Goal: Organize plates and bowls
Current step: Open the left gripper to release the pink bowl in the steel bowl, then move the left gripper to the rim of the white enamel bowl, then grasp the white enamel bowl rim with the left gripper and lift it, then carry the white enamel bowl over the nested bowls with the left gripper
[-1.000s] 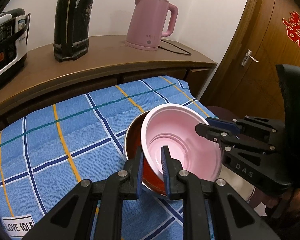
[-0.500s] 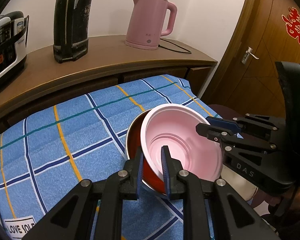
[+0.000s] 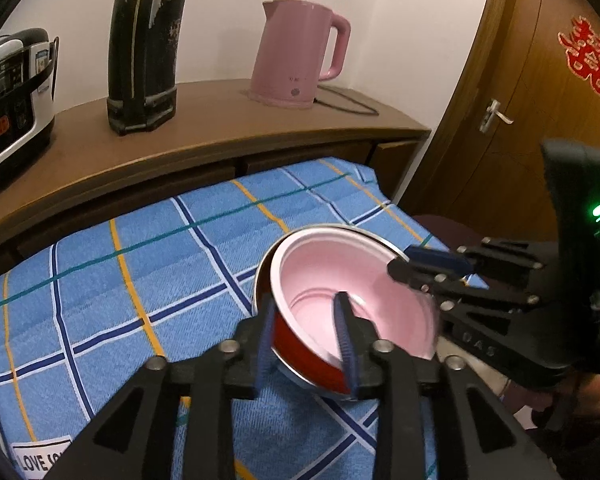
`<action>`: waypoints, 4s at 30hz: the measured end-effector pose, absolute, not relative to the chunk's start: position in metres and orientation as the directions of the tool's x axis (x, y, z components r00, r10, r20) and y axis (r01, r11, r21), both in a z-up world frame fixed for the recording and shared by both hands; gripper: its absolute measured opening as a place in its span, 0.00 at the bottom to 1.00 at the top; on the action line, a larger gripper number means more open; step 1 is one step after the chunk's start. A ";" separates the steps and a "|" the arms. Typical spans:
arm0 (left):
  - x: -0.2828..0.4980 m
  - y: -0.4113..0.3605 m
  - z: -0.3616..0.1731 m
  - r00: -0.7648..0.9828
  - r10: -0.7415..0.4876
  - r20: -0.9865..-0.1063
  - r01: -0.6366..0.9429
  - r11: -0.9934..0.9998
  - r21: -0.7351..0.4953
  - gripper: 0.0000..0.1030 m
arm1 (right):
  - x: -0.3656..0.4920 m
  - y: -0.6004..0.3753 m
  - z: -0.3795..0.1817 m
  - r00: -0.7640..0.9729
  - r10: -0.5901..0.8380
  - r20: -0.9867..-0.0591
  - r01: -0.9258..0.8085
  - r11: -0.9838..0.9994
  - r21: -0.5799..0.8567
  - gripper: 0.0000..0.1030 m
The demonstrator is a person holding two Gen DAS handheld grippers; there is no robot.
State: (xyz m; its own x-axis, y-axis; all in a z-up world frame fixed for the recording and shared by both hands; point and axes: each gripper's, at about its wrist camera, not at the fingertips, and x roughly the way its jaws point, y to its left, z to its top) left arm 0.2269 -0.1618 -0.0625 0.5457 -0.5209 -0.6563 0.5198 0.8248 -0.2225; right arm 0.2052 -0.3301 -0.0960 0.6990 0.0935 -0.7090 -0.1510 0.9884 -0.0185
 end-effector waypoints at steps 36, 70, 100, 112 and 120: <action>0.165 -0.161 -0.043 0.783 -0.386 -0.488 0.412 0.909 -0.059 0.75 | 0.091 -0.420 -0.103 0.788 0.030 -0.615 0.054 0.992 0.117 0.42; 0.130 -0.245 -0.090 0.537 -0.521 -0.664 0.562 0.808 -0.179 0.29 | 0.085 -0.410 -0.129 0.782 0.151 -0.605 -0.034 0.979 0.201 0.16; 0.119 -0.226 -0.030 0.647 -0.552 -0.525 0.576 0.806 -0.137 0.29 | 0.066 -0.401 -0.065 0.875 0.131 -0.465 -0.051 0.982 0.181 0.16; 0.130 -0.217 -0.013 0.691 -0.541 -0.480 0.561 0.820 -0.116 0.29 | 0.077 -0.389 -0.046 0.893 0.131 -0.431 -0.071 0.986 0.154 0.16; 0.143 -0.207 -0.006 0.716 -0.525 -0.460 0.547 0.831 -0.097 0.29 | 0.092 -0.376 -0.031 0.903 0.132 -0.410 -0.083 0.987 0.137 0.16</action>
State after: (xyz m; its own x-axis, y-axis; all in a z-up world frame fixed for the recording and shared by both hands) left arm 0.1429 -0.2067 -0.0056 0.7157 -0.5250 -0.4605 0.5472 0.8313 -0.0974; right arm 0.0921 -0.3756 -0.0311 0.9026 0.1324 -0.4097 -0.0828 0.9872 0.1365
